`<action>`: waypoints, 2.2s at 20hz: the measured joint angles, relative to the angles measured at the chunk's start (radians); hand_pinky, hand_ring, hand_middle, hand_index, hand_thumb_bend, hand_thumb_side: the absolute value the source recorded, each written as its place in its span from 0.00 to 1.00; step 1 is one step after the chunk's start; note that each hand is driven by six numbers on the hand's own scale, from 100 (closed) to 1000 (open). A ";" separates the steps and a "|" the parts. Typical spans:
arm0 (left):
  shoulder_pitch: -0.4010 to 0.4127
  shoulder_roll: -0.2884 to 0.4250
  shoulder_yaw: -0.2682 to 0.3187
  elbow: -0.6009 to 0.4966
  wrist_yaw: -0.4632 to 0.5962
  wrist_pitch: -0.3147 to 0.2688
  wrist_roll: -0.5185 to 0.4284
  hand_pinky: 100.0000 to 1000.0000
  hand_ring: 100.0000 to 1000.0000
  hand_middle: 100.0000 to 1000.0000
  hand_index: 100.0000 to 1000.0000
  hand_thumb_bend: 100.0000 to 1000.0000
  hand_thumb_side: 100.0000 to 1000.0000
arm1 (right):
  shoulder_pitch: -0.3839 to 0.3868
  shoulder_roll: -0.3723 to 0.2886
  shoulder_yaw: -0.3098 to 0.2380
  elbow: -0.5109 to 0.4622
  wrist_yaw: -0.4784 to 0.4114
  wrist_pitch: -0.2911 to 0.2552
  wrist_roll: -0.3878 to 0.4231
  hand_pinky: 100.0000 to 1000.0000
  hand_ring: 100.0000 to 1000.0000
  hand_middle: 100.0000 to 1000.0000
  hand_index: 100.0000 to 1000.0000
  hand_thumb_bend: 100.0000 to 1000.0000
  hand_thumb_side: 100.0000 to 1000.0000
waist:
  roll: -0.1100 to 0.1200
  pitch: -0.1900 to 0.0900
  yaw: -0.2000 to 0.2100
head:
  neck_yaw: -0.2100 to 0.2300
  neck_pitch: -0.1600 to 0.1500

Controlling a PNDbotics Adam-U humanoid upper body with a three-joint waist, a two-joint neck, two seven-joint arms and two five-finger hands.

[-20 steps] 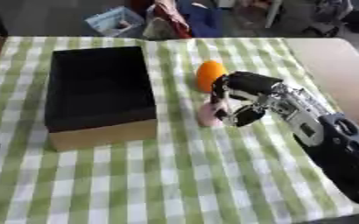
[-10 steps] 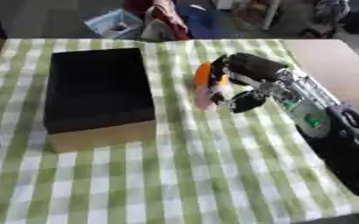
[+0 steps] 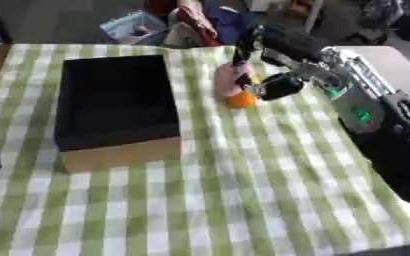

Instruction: Pick up objects on the table and place them in the box.

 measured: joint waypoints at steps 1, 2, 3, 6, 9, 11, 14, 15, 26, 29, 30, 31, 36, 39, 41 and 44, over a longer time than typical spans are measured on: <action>0.000 0.000 -0.002 0.000 0.000 -0.001 -0.002 0.63 0.48 0.48 0.50 0.11 0.00 | -0.017 0.008 0.003 0.008 0.000 -0.001 -0.001 0.67 0.55 0.49 0.35 0.00 0.00 | -0.001 0.000 0.004 | -0.003 0.000; 0.000 0.000 -0.003 0.001 0.001 -0.001 -0.004 0.63 0.48 0.48 0.50 0.11 0.00 | -0.032 0.016 0.006 0.018 0.000 -0.003 -0.001 0.67 0.55 0.49 0.35 0.00 0.00 | -0.003 0.000 0.009 | -0.006 0.000; -0.001 0.000 -0.004 0.002 0.001 -0.001 -0.005 0.63 0.48 0.48 0.50 0.11 0.00 | -0.046 0.025 0.010 0.028 0.000 -0.005 -0.001 0.67 0.55 0.49 0.36 0.00 0.00 | -0.005 0.000 0.015 | -0.009 0.000; -0.005 0.000 -0.009 0.005 0.002 -0.002 -0.011 0.63 0.48 0.48 0.50 0.10 0.00 | -0.086 0.055 0.022 0.067 0.002 -0.016 0.007 0.67 0.55 0.50 0.36 0.00 0.00 | -0.011 0.000 0.036 | -0.020 0.000; -0.014 0.000 -0.015 0.005 0.003 -0.002 -0.016 0.63 0.48 0.48 0.50 0.11 0.00 | -0.118 0.091 0.033 0.112 0.011 -0.035 0.018 0.68 0.55 0.50 0.37 0.00 0.00 | -0.021 0.001 0.063 | -0.031 -0.001; -0.018 0.000 -0.015 0.005 0.004 -0.002 -0.018 0.63 0.48 0.48 0.50 0.10 0.00 | -0.133 0.115 0.041 0.145 0.024 -0.050 0.030 0.68 0.56 0.51 0.38 0.00 0.00 | -0.025 0.004 0.081 | -0.039 -0.007; -0.026 0.000 -0.021 0.005 0.006 -0.002 -0.021 0.63 0.48 0.48 0.50 0.10 0.00 | -0.146 0.154 0.051 0.199 0.046 -0.077 0.051 0.68 0.57 0.52 0.40 0.00 0.00 | -0.032 0.009 0.101 | -0.050 -0.010; -0.029 0.000 -0.021 0.005 0.007 -0.002 -0.022 0.63 0.48 0.48 0.50 0.10 0.00 | -0.149 0.166 0.054 0.217 0.056 -0.087 0.059 0.69 0.58 0.53 0.44 0.00 0.00 | -0.033 0.011 0.107 | -0.053 -0.012; -0.035 0.000 -0.021 0.005 0.009 -0.002 -0.024 0.63 0.48 0.48 0.50 0.11 0.00 | -0.155 0.207 0.064 0.283 0.095 -0.159 0.162 0.71 0.63 0.61 0.84 0.50 0.09 | -0.041 0.019 0.109 | -0.055 -0.017; -0.034 0.000 -0.021 0.005 0.009 -0.002 -0.024 0.63 0.48 0.48 0.50 0.11 0.00 | -0.155 0.174 0.063 0.241 0.066 -0.158 0.167 0.72 0.63 0.61 0.83 0.43 0.06 | -0.041 0.018 0.097 | -0.052 -0.017; -0.034 0.000 -0.021 0.005 0.009 -0.002 -0.023 0.63 0.48 0.48 0.50 0.11 0.00 | -0.155 0.158 0.060 0.223 0.054 -0.156 0.168 0.72 0.63 0.61 0.83 0.49 0.09 | -0.041 0.017 0.093 | -0.050 -0.017; -0.032 0.000 -0.021 0.005 0.009 -0.001 -0.023 0.63 0.48 0.48 0.50 0.11 0.00 | -0.154 0.139 0.057 0.204 0.041 -0.154 0.167 0.72 0.63 0.61 0.83 0.49 0.09 | -0.041 0.017 0.088 | -0.047 -0.017; -0.028 0.001 -0.020 0.005 0.008 0.000 -0.021 0.63 0.48 0.48 0.50 0.11 0.00 | -0.130 0.041 0.021 0.132 -0.033 -0.118 0.164 0.72 0.63 0.61 0.83 0.47 0.08 | -0.041 0.015 0.065 | -0.039 -0.018; -0.027 0.001 -0.020 0.005 0.007 0.000 -0.020 0.63 0.48 0.48 0.50 0.11 0.00 | -0.108 -0.008 -0.012 0.122 -0.056 -0.091 0.166 0.73 0.64 0.62 0.83 0.46 0.05 | -0.041 0.015 0.060 | -0.037 -0.018; -0.027 0.001 -0.020 0.005 0.006 0.000 -0.020 0.63 0.48 0.48 0.50 0.11 0.00 | -0.093 -0.029 -0.034 0.130 -0.059 -0.076 0.169 0.73 0.64 0.62 0.83 0.45 0.04 | -0.040 0.015 0.059 | -0.036 -0.020; -0.027 0.002 -0.020 0.005 0.005 0.000 -0.019 0.63 0.48 0.48 0.50 0.11 0.00 | -0.077 -0.043 -0.066 0.178 -0.051 -0.055 0.171 0.73 0.64 0.62 0.83 0.45 0.03 | -0.036 0.016 0.058 | -0.036 -0.027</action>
